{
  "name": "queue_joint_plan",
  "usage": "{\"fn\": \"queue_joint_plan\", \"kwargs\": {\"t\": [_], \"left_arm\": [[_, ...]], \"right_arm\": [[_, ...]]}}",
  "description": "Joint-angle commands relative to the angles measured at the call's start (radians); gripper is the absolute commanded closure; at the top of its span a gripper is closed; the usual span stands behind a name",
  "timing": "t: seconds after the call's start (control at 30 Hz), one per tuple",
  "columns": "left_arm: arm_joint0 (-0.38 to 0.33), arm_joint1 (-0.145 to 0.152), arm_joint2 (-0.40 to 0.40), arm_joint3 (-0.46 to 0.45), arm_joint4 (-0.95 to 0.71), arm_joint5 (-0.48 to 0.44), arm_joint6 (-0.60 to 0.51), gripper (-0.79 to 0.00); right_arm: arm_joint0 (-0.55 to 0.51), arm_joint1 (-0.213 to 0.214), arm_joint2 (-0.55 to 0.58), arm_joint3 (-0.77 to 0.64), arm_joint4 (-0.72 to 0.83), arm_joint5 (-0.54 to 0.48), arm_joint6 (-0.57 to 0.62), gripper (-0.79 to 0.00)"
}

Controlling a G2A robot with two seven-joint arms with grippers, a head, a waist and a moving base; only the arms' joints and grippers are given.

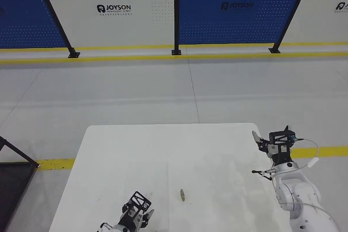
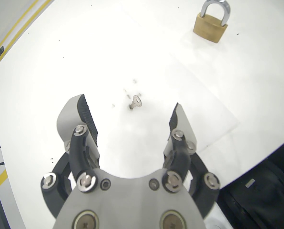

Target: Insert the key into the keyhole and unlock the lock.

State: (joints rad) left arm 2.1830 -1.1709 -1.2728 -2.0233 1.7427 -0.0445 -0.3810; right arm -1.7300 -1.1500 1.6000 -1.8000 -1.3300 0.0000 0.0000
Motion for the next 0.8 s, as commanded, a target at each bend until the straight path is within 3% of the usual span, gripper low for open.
{"fn": "queue_joint_plan", "kwargs": {"t": [0.0,0.3,0.5,0.63,0.77], "left_arm": [[-0.019,-0.002,0.012,0.014,0.001,0.011,-0.027,-0.637],[-0.102,-0.013,0.058,0.072,-0.026,0.031,-0.111,-0.557],[-0.121,-0.015,0.073,0.084,-0.034,0.034,-0.122,-0.391],[-0.129,-0.016,0.077,0.09,-0.034,0.037,-0.128,-0.357],[-0.132,-0.016,0.08,0.093,-0.033,0.037,-0.129,-0.212]], "right_arm": [[0.0,0.0,0.0,0.0,0.0,0.0,0.0,-0.785],[0.0,0.0,0.0,0.0,0.0,0.0,0.0,-0.785],[0.0,0.0,0.0,0.0,0.0,0.0,0.0,-0.785],[0.0,0.0,0.0,0.0,0.0,0.0,0.0,-0.785],[0.0,0.0,0.0,0.0,0.0,0.0,0.0,-0.785]]}}
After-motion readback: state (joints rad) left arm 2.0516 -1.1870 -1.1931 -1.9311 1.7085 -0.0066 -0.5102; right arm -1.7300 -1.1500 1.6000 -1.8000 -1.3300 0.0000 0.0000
